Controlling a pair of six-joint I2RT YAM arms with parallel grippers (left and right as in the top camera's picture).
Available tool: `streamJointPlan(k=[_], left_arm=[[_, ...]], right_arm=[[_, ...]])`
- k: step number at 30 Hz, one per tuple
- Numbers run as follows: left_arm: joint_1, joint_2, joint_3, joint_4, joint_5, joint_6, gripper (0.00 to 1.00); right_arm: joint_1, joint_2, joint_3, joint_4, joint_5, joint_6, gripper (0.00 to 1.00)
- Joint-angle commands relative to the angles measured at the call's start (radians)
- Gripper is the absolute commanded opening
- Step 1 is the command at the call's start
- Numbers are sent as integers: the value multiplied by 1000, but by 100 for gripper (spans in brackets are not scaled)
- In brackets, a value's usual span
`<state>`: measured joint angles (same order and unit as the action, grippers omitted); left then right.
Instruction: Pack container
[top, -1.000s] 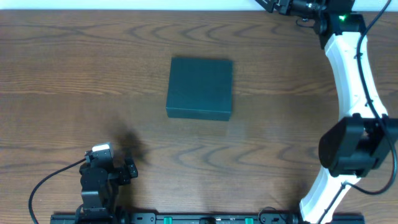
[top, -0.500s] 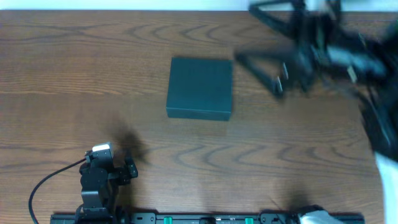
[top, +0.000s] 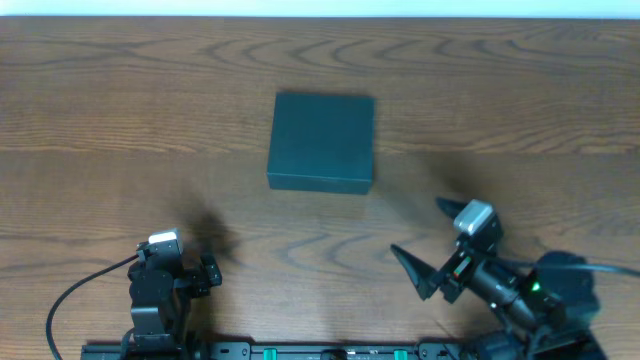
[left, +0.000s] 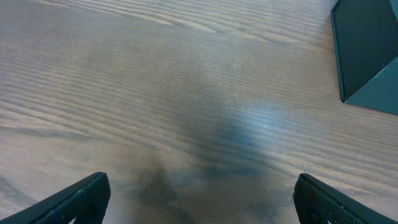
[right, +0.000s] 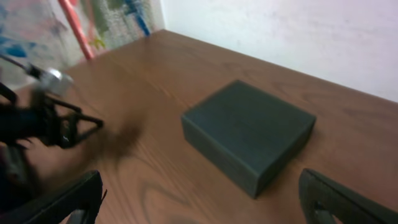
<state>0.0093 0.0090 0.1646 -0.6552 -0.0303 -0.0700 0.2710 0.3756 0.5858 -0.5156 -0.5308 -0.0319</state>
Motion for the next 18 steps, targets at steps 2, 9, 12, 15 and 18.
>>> streamJointPlan(k=[2, 9, 12, 15, 18], left_arm=[[-2, -5, -8, -4, -3, 14, 95], [-2, -5, -8, -4, -3, 14, 95], [-2, -5, -8, -4, -3, 14, 95], [-2, -5, -8, -4, -3, 14, 95], [-2, -5, -8, -4, -3, 14, 95]], right_arm=[[-11, -122, -154, 27, 31, -18, 99], [-10, -287, -316, 26, 30, -18, 99], [-10, -333, -356, 26, 28, -18, 99], [-10, -371, -399, 26, 26, -6, 99], [-10, -371, -430, 27, 26, -6, 99]])
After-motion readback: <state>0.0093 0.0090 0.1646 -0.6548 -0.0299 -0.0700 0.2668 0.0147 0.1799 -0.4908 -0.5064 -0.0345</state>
